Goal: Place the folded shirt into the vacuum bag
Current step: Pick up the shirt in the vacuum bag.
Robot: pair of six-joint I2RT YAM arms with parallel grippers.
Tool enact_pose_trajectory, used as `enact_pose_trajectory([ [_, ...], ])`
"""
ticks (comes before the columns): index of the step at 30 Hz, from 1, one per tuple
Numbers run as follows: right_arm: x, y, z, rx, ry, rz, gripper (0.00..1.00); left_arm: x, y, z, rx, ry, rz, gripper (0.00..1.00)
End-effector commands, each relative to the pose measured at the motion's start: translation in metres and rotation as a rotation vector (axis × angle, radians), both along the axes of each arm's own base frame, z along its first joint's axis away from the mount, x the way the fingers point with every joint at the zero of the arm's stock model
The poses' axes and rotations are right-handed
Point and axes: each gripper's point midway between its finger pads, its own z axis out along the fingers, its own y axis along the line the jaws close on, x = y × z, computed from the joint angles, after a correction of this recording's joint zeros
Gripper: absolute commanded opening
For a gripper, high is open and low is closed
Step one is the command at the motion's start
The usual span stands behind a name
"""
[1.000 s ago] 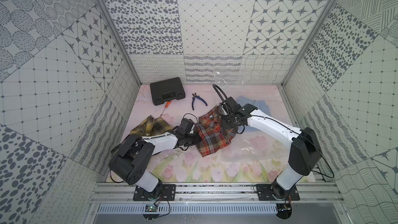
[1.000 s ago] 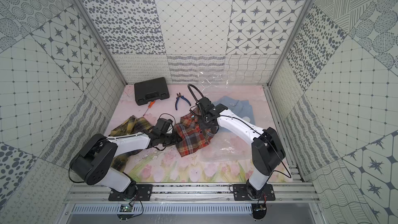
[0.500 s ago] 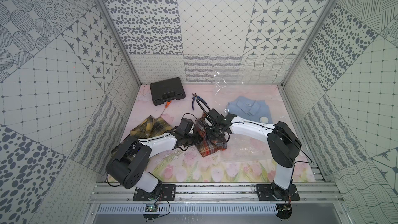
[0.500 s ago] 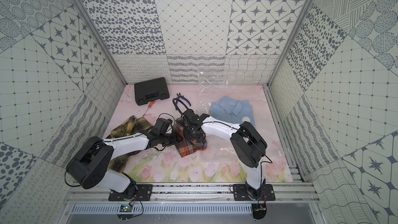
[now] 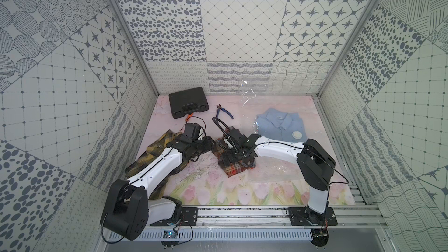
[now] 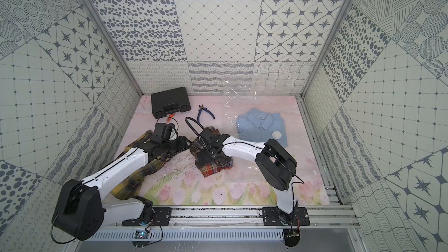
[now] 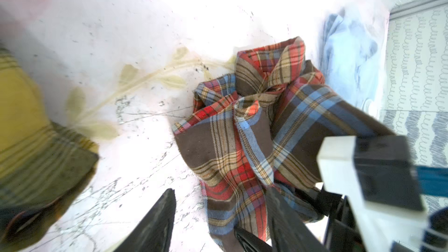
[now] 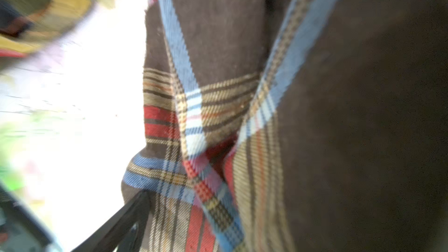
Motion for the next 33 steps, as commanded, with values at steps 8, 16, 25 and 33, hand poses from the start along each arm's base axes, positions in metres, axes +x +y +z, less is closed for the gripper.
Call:
enact_pose_trajectory([
  [8, -0.043, -0.056, -0.094, -0.542, 0.121, 0.085, 0.73, -0.018, 0.076, 0.02, 0.124, -0.002, 0.176, 0.59],
  [16, -0.009, 0.009, -0.002, -0.204, -0.03, 0.114, 0.13, -0.019, 0.077, 0.031, 0.119, -0.026, 0.175, 0.59],
  [25, 0.046, -0.018, 0.174, 0.386, -0.205, -0.113, 0.0, -0.015, 0.071, 0.034, 0.108, -0.035, 0.143, 0.59],
  [33, 0.094, -0.182, 0.186, 0.408, -0.286, -0.489, 0.0, -0.01, 0.013, 0.015, 0.064, -0.01, -0.036, 0.61],
])
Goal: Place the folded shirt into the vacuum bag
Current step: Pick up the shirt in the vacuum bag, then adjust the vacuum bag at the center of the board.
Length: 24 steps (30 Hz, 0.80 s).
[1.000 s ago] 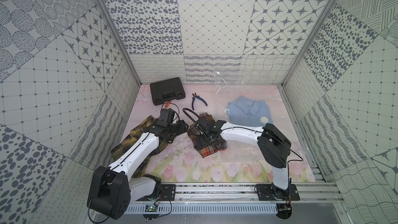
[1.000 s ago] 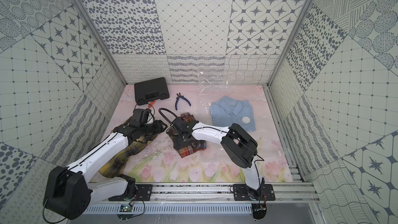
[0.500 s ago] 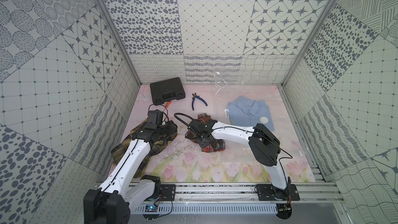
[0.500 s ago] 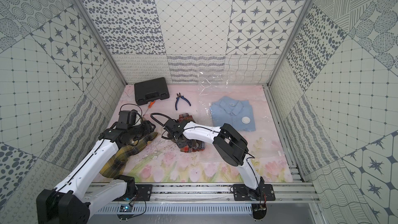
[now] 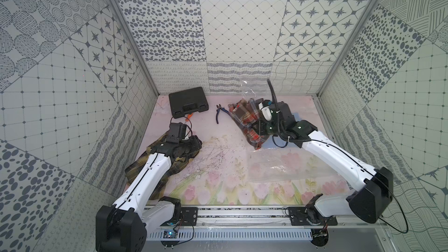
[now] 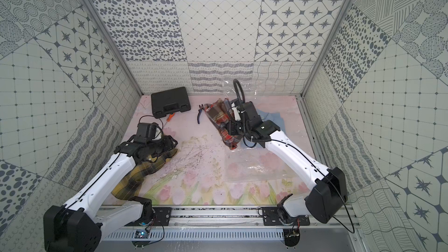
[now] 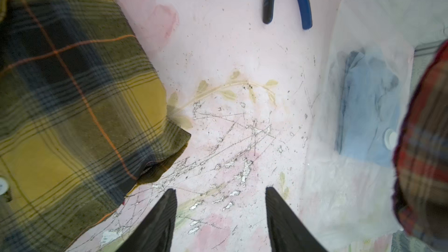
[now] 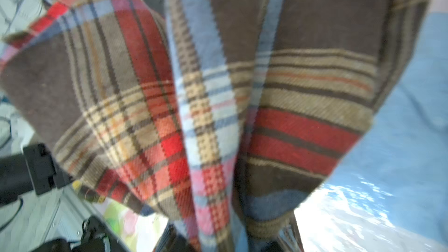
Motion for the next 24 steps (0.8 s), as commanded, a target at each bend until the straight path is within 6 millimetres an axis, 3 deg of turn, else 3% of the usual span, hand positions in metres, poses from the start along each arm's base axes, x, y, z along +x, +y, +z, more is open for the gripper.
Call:
enact_pose_trajectory([
  [1, 0.015, -0.052, -0.007, 0.009, 0.01, -0.119, 0.0, 0.005, -0.048, -0.005, -0.036, -0.013, -0.157, 0.61],
  [6, 0.04, -0.132, -0.01, -0.056, 0.015, -0.288, 0.0, 0.02, -0.107, -0.016, -0.048, -0.009, -0.287, 0.62],
  [11, 0.054, -0.182, -0.035, -0.155, 0.062, -0.393, 0.0, 0.048, -0.157, -0.025, -0.035, -0.004, -0.383, 0.62],
  [15, 0.057, -0.192, -0.062, -0.2, 0.115, -0.412, 0.0, 0.071, -0.185, -0.034, -0.026, 0.005, -0.424, 0.62],
  [24, 0.054, -0.183, -0.136, -0.174, 0.276, -0.377, 0.0, 0.1, -0.239, -0.075, -0.018, 0.078, -0.486, 0.61],
])
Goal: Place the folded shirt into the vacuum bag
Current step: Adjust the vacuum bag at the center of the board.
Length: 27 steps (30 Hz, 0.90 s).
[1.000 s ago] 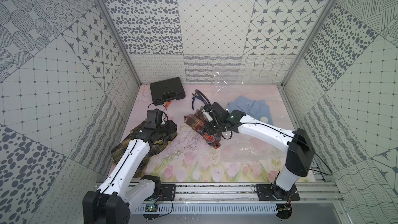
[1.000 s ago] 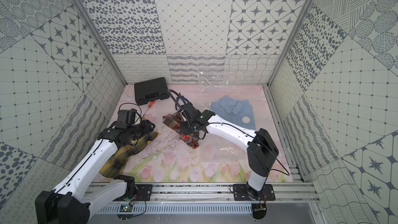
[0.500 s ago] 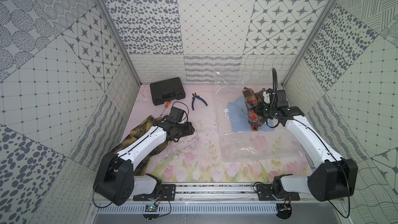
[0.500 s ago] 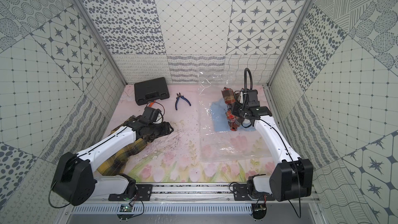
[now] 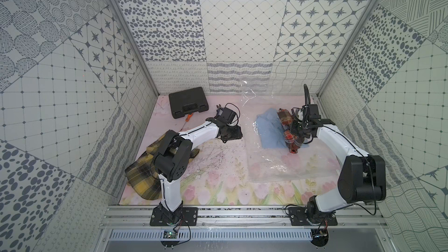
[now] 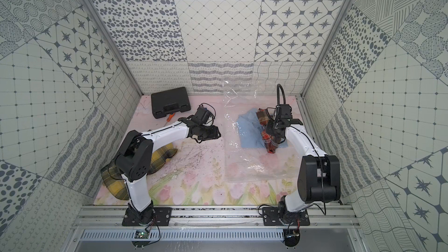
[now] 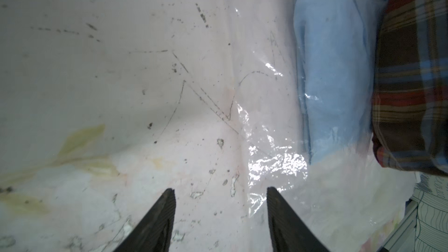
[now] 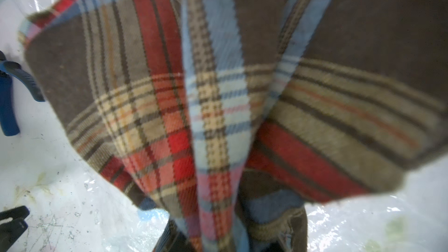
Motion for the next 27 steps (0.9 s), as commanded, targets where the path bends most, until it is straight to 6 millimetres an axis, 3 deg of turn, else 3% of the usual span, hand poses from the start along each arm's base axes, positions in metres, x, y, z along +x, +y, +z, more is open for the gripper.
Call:
enact_pose_trajectory([
  [1, 0.007, 0.003, -0.014, 0.02, -0.006, 0.015, 0.0, 0.01, -0.035, -0.015, -0.014, 0.014, -0.07, 0.61],
  [11, 0.001, -0.001, -0.033, -0.008, 0.033, 0.015, 0.0, 0.016, -0.064, -0.045, -0.043, 0.072, -0.095, 0.53],
  [15, 0.002, 0.003, -0.036, 0.01, 0.039, 0.023, 0.0, 0.018, -0.074, -0.046, -0.083, 0.07, -0.099, 0.39],
  [21, -0.002, 0.016, -0.049, 0.043, 0.077, 0.05, 0.0, 0.026, -0.072, -0.029, -0.093, 0.001, -0.085, 0.01],
  [27, 0.0, 0.049, -0.057, 0.066, 0.094, 0.115, 0.0, 0.026, -0.053, -0.003, -0.073, -0.084, -0.082, 0.0],
])
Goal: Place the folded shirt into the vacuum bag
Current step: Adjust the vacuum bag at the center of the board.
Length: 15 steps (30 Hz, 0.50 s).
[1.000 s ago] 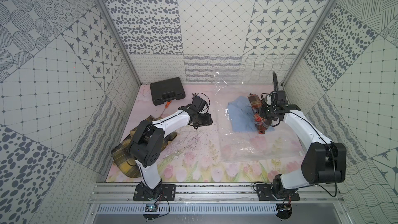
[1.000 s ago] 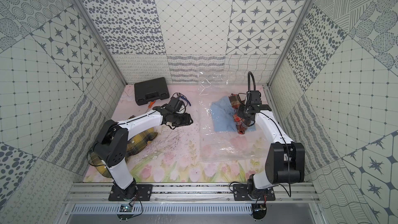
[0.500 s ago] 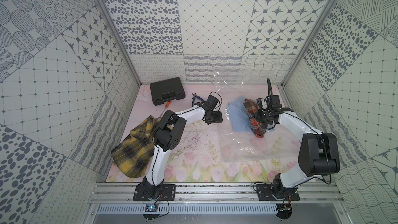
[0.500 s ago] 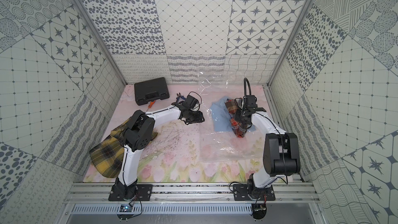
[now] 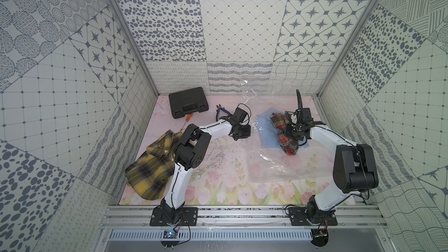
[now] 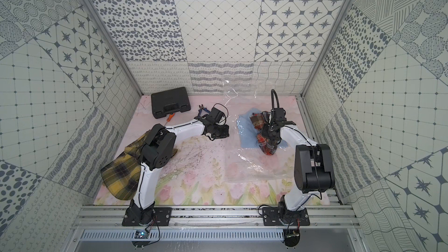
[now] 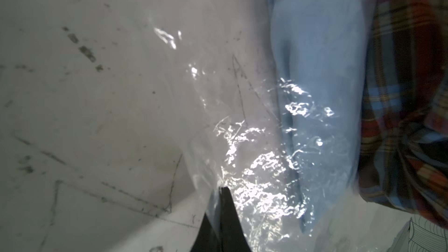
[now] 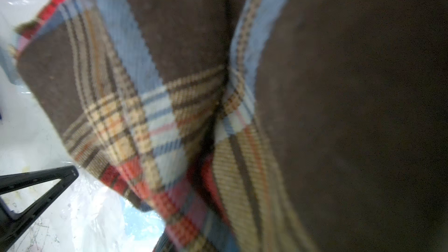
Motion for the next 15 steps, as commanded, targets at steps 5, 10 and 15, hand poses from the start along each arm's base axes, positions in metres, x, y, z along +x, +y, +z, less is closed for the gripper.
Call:
enact_pose_trajectory([
  [5, -0.002, 0.062, -0.024, 0.035, 0.07, 0.122, 0.0, -0.005, 0.05, 0.033, 0.041, -0.111, 0.035, 0.0],
  [10, 0.012, 0.12, -0.023, 0.044, 0.059, 0.205, 0.0, -0.006, 0.104, 0.027, 0.121, -0.107, 0.105, 0.0],
  [15, 0.03, 0.167, -0.013, 0.111, 0.042, 0.241, 0.0, 0.004, 0.146, 0.026, 0.206, -0.109, 0.149, 0.0],
])
